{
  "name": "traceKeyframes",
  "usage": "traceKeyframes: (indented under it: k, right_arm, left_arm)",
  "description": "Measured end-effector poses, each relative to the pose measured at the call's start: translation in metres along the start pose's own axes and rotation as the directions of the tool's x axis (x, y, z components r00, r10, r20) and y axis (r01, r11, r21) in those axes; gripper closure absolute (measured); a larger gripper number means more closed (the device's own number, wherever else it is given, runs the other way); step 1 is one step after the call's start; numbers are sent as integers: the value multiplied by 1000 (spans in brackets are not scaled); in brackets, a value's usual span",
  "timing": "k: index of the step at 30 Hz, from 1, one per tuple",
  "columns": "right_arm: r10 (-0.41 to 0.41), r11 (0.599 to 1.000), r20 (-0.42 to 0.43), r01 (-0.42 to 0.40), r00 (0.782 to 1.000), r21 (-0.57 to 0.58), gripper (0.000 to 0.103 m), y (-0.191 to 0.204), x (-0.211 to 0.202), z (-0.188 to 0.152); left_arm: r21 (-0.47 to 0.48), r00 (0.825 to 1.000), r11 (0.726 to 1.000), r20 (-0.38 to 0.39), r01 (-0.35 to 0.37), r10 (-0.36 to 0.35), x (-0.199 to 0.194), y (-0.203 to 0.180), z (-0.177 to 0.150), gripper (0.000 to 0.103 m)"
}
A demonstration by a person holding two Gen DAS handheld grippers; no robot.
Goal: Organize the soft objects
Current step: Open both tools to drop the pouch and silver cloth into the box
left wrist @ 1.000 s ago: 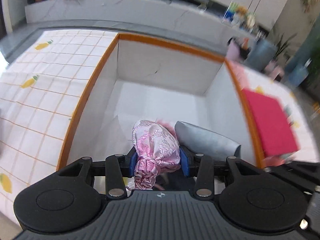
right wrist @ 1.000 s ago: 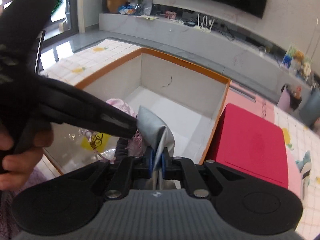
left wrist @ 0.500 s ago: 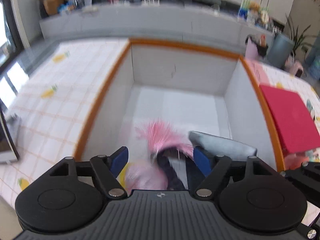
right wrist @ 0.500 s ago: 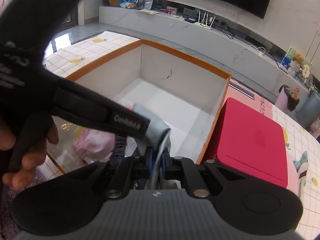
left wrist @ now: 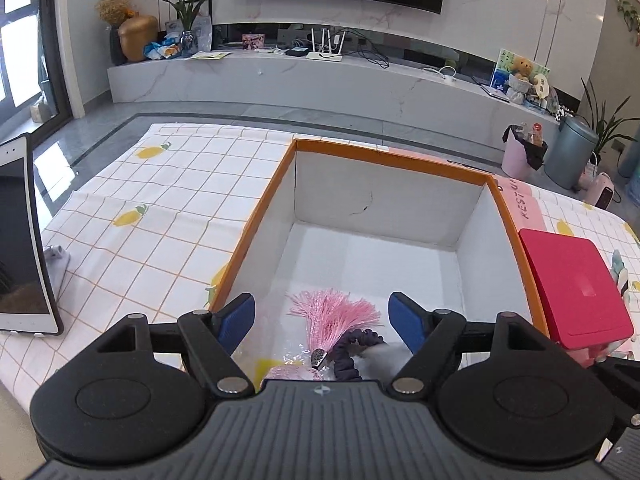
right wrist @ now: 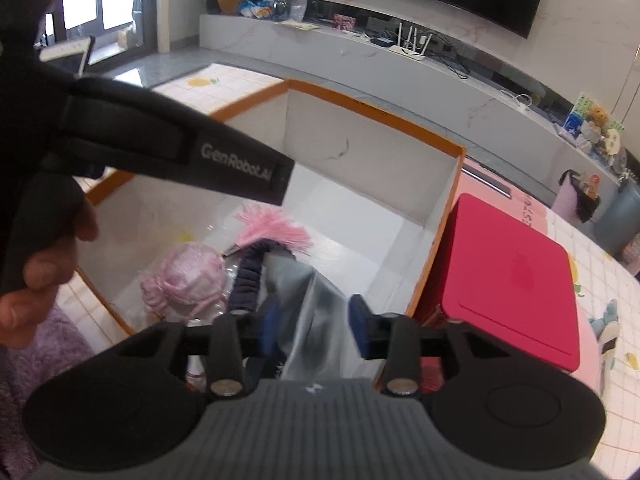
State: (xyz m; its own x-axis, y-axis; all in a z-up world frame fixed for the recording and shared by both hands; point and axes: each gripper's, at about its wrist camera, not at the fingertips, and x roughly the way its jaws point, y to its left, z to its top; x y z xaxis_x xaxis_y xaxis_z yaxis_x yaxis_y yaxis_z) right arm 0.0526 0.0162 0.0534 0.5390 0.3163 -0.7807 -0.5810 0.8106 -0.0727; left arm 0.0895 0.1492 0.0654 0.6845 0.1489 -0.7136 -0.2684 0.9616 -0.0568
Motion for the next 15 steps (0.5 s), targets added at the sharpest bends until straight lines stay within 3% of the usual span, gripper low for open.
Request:
traceKeyframes:
  k: [1, 2, 6, 8, 15]
  right_arm:
    - [10, 1000, 4, -10, 1000, 7, 49, -1, -1, 1]
    - [15, 1000, 10, -16, 1000, 13, 35, -1, -3, 1]
    - [40, 999, 41, -40, 998, 16, 10, -1, -7, 3]
    - [54, 998, 51, -55, 997, 28, 4, 1, -9, 4]
    - [13, 1000, 61, -14, 998, 21, 3, 5, -16, 5]
  left_arm:
    - [-5, 1000, 1000, 0, 2, -2, -1, 1, 1, 14]
    - [-9, 1000, 1000, -1, 4, -4, -1, 2, 1, 14]
    - [-14, 1000, 1000, -7, 10, -10, -3, 1, 3, 14]
    - [-22, 1000, 1000, -2, 10, -10, -5, 1, 2, 14]
    - [-49, 999, 999, 35, -4, 5, -25, 1, 8, 14]
